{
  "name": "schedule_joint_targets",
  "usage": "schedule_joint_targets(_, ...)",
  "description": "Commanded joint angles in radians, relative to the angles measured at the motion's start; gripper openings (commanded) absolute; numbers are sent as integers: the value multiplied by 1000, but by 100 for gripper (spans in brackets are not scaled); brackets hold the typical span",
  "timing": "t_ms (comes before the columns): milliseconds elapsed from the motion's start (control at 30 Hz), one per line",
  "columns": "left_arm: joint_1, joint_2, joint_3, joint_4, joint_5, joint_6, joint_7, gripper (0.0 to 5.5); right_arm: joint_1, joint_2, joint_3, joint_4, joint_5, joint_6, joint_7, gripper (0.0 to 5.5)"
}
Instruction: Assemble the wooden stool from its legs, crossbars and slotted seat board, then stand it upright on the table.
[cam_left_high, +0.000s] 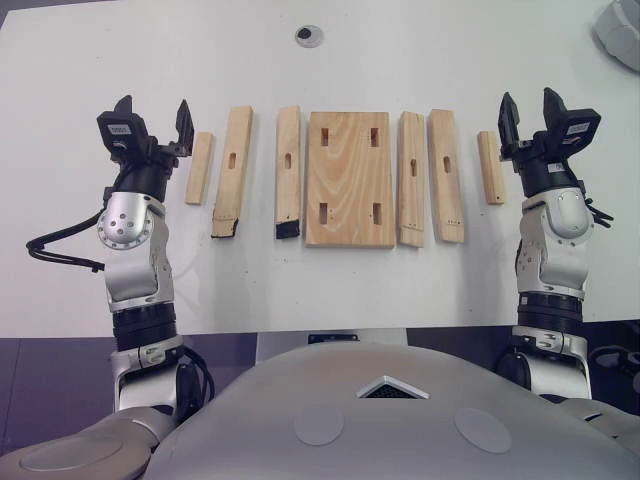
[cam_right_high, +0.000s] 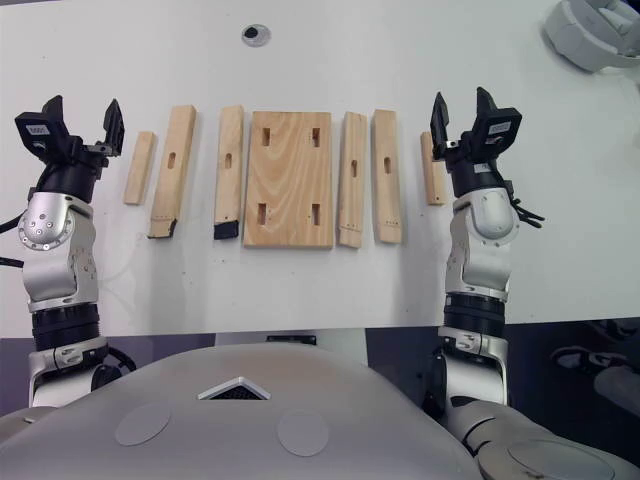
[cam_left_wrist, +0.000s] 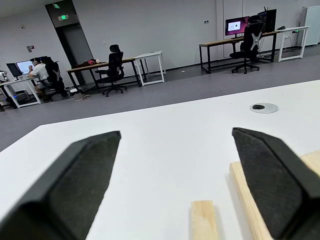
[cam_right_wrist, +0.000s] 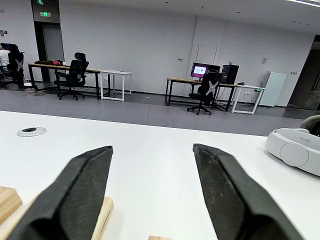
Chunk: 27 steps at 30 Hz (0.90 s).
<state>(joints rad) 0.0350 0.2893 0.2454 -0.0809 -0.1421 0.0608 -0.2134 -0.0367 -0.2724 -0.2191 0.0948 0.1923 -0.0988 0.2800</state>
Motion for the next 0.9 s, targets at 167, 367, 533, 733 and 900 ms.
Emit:
schedule_joint_targets(167,-8,27,-8,-6,28,35,1,411,13,-12,7,-10,20,10,43,302)
schedule_joint_targets(367,12,47,-3,-22,30,103,-6,411,30,-18,18,-29,32,27,87,302)
schedule_joint_targets(533,92,120,57,-165,-52,448,-48,411,40,-43,7,-36,49,44,122,302)
schedule_joint_targets(733,166,123,2,-222,-76,573,-99,411,55,-29,16,-49,43,44,115,302)
schedule_joint_targets(900,170,133,-41,-163,-41,569,-91,411,46,-29,21,-44,44,45,118,302)
